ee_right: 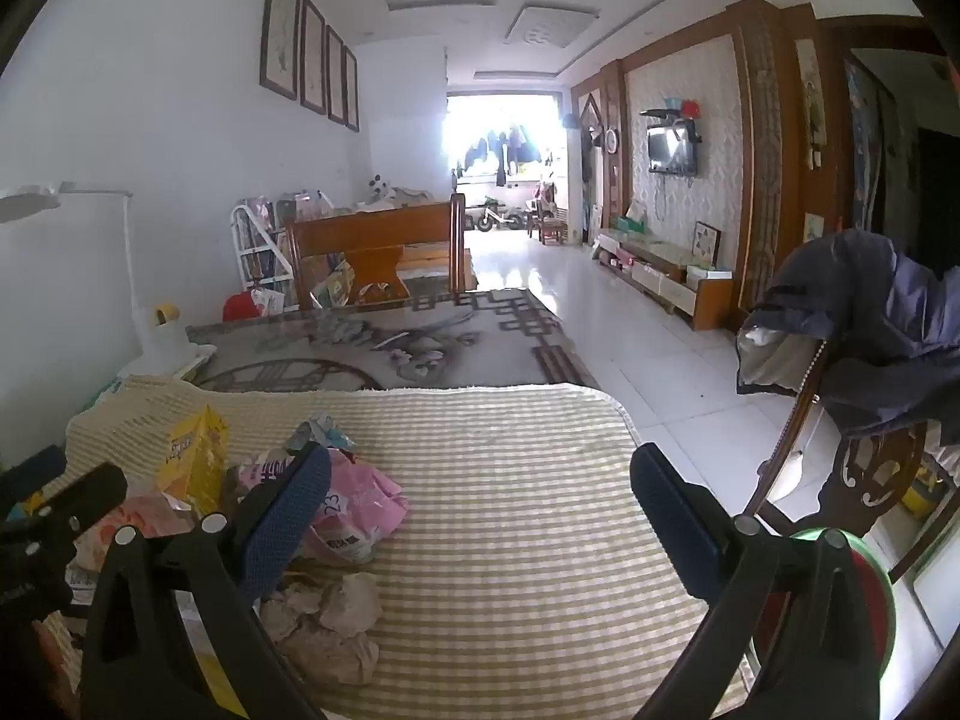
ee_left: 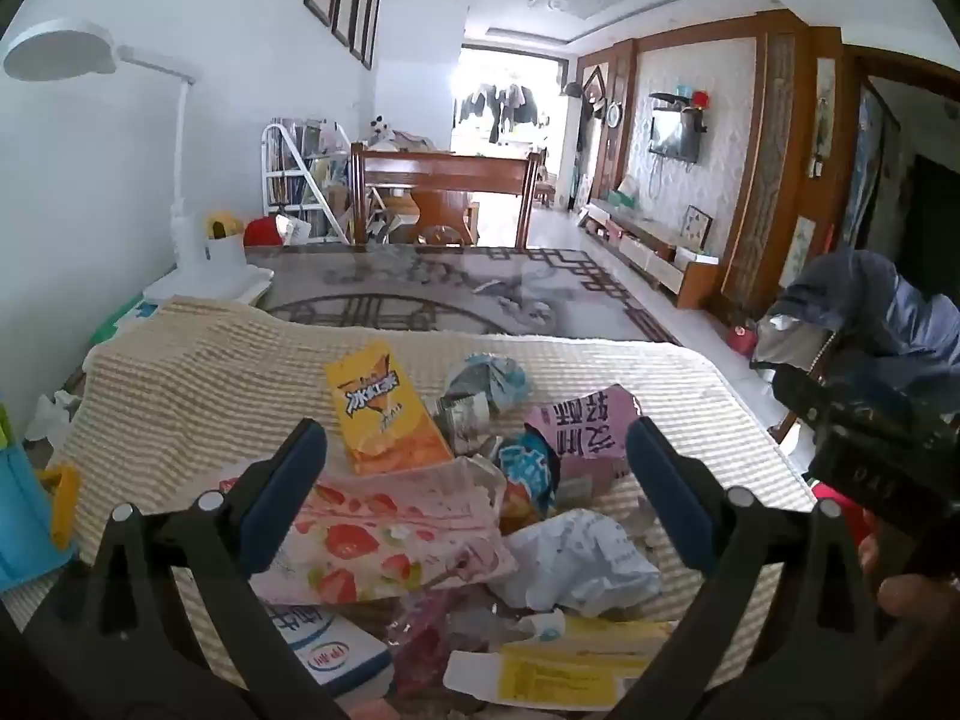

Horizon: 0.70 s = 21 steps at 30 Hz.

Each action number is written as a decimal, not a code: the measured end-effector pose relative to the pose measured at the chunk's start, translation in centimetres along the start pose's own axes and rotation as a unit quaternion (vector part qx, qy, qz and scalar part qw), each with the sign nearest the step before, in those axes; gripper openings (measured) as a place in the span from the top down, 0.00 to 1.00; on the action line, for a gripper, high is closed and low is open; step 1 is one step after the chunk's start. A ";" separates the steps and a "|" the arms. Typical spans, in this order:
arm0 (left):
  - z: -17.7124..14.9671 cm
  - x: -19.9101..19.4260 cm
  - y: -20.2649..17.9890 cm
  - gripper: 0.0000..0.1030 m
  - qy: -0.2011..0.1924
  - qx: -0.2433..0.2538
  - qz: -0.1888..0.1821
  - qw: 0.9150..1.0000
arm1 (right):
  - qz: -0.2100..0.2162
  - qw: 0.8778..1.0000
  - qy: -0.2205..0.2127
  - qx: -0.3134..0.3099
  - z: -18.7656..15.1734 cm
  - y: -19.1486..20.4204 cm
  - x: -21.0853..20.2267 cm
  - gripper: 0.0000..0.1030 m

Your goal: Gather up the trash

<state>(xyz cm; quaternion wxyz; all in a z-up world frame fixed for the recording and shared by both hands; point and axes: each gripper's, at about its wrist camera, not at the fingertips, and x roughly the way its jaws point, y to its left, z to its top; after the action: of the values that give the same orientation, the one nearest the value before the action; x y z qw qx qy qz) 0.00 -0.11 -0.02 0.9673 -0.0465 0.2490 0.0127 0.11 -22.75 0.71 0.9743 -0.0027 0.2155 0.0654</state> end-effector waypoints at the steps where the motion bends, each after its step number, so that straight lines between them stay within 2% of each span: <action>1: 0.0 0.0 -0.1 0.05 0.000 0.005 0.000 1.000 | 0.000 1.000 0.001 0.000 0.0 0.0 0.0 0.07; 5: 0.1 0.3 -0.7 0.05 0.008 0.033 0.010 0.999 | 0.002 1.000 -0.001 0.003 0.0 0.1 0.0 0.07; 6: 0.6 -0.4 -0.9 0.05 -0.006 0.023 0.014 1.000 | 0.002 1.000 -0.001 0.003 0.0 0.1 0.0 0.07; 8: 0.2 -0.7 -0.4 0.05 -0.010 0.019 0.004 1.000 | 0.001 1.000 -0.002 -0.001 -0.2 0.2 0.1 0.07; 21: 0.0 -0.5 -0.1 0.05 0.005 0.004 -0.006 1.000 | 0.001 1.000 0.001 -0.004 -0.2 0.4 0.2 0.07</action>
<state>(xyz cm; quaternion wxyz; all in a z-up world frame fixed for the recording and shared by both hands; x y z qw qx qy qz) -0.40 -0.18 0.20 0.9663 -0.0442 0.2537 0.0053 0.15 -22.38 0.42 0.9739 -0.0069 0.2166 0.0674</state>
